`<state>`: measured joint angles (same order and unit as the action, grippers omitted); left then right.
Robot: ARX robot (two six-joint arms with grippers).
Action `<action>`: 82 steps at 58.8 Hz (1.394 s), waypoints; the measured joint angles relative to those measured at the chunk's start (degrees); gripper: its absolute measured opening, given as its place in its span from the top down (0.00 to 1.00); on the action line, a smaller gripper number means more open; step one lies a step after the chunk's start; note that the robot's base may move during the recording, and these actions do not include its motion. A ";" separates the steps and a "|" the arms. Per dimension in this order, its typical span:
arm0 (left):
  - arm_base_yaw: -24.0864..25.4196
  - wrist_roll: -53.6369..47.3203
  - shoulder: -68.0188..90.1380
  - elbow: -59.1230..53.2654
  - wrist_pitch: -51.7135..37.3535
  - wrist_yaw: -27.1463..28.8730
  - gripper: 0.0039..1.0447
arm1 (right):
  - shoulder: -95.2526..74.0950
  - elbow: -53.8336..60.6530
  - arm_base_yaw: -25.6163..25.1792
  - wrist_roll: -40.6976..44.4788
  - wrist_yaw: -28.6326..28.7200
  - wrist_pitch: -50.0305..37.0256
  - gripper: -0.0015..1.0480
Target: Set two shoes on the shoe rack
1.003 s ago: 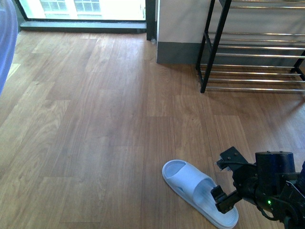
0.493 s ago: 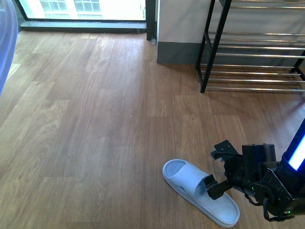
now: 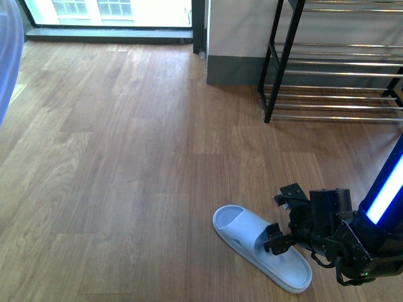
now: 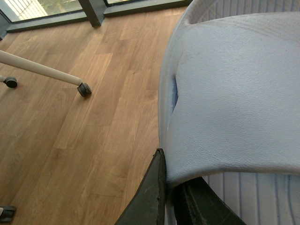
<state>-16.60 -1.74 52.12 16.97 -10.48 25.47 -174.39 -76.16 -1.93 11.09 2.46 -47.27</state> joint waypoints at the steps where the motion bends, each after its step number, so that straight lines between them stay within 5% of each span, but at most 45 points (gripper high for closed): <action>1: 0.00 0.00 0.00 0.00 0.00 0.00 0.98 | -0.02 -0.02 0.02 -0.09 0.02 0.09 0.41; 28: 0.00 0.00 0.00 0.00 0.00 0.00 0.98 | 0.50 1.31 0.79 -2.08 -3.61 -0.35 0.98; 34: 0.00 0.00 0.00 0.00 0.00 0.00 0.98 | 2.58 4.55 -2.25 0.98 -9.03 -3.30 0.98; 43: 0.00 0.00 -0.02 0.00 0.00 0.00 0.98 | 10.23 13.84 -8.31 8.22 -9.99 -8.22 0.98; 58: 0.00 0.00 0.00 0.00 0.00 0.02 0.98 | 38.49 34.51 -17.75 19.45 -3.34 -12.52 0.98; 69: 0.00 0.00 0.00 0.00 0.00 -0.02 0.98 | 64.17 46.90 -23.43 21.53 -1.64 -6.29 0.98; 82: 0.00 0.00 0.00 0.00 0.00 0.00 0.98 | 105.33 56.59 -24.04 19.85 2.75 13.03 0.98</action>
<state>-16.60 -1.74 52.12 16.97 -10.48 25.47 -69.06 -19.57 -25.98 30.94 5.21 -34.24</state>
